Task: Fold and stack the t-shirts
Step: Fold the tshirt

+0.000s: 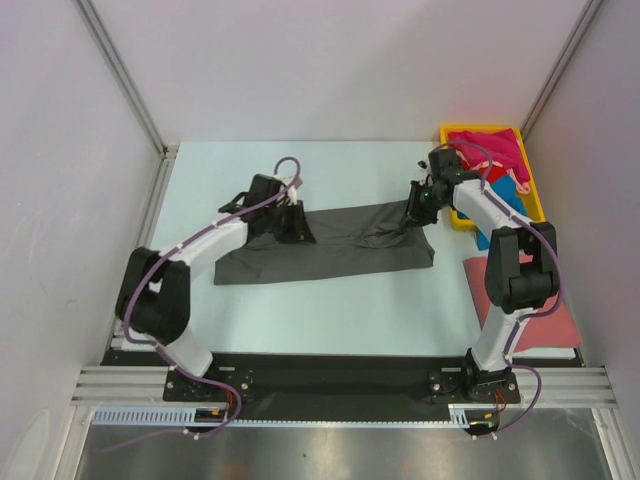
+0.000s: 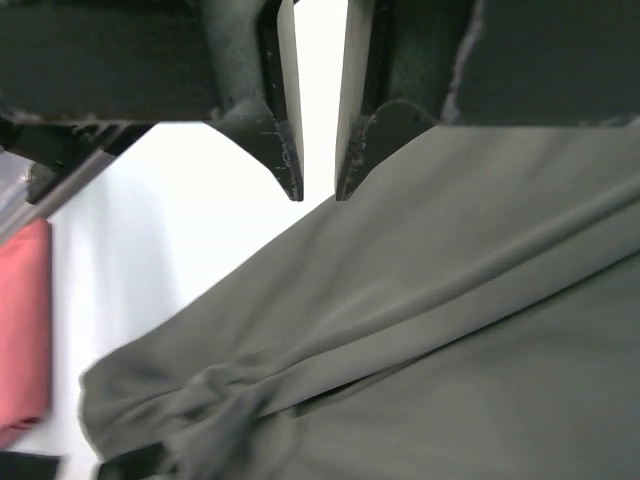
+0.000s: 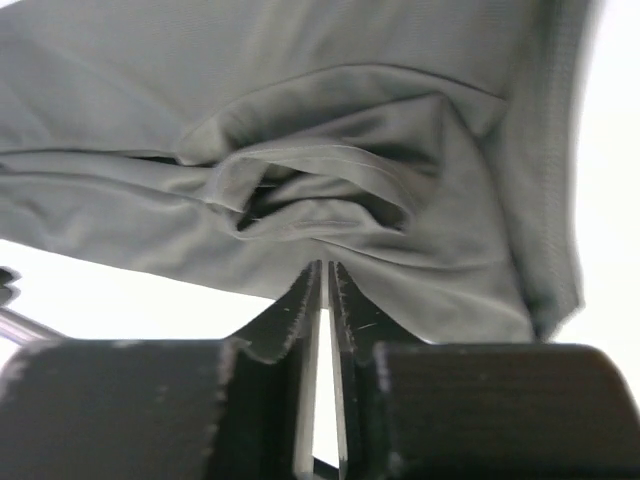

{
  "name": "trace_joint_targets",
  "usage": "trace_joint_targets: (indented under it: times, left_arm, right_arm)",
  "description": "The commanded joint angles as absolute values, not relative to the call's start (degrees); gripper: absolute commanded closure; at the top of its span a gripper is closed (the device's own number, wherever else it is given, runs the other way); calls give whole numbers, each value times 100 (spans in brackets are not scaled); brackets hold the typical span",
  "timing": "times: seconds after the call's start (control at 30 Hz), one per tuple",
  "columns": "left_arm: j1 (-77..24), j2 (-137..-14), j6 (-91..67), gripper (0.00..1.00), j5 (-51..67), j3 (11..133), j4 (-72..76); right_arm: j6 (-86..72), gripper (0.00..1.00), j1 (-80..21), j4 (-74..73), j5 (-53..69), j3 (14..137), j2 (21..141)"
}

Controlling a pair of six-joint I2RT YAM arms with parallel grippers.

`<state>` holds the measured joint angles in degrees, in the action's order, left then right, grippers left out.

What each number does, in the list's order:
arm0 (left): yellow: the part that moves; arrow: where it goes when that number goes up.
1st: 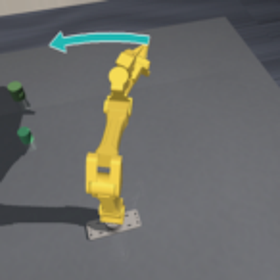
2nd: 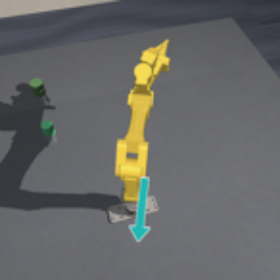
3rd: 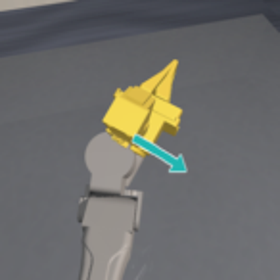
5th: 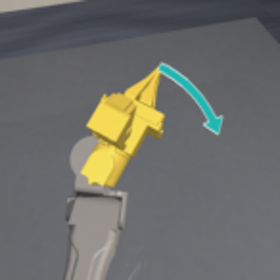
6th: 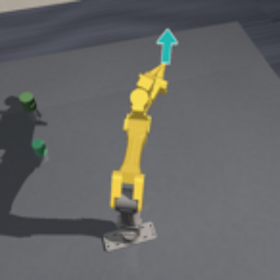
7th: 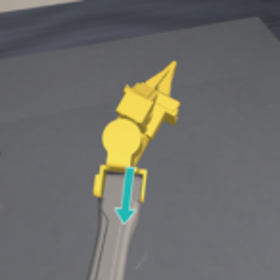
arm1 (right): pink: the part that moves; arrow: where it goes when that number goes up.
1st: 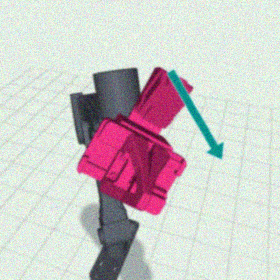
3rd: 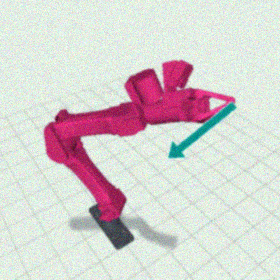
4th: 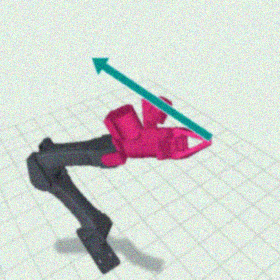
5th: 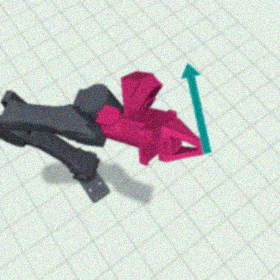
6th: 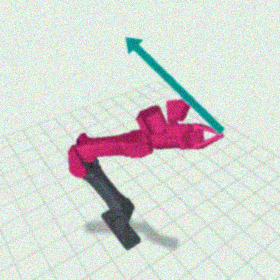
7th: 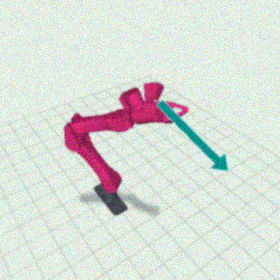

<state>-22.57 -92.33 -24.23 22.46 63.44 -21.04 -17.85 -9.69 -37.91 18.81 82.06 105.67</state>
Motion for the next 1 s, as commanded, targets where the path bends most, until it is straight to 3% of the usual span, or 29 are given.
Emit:
trace_joint_targets:
  times: [0.0,0.37,0.97]
  left_arm:
    - [-2724,-9807,-2707,77,2584,7011,-1398]
    - [-3427,-10670,-3103,81,2540,7655,-1169]
    - [-3454,-10151,-3050,80,2373,7093,-1195]
  right_arm:
    - [-1836,90,-1107,-3279,2407,8148,10713]
    - [-2021,94,-1353,-2603,2654,7822,11127]
    - [-2364,94,-1608,-2083,2830,8718,11909]
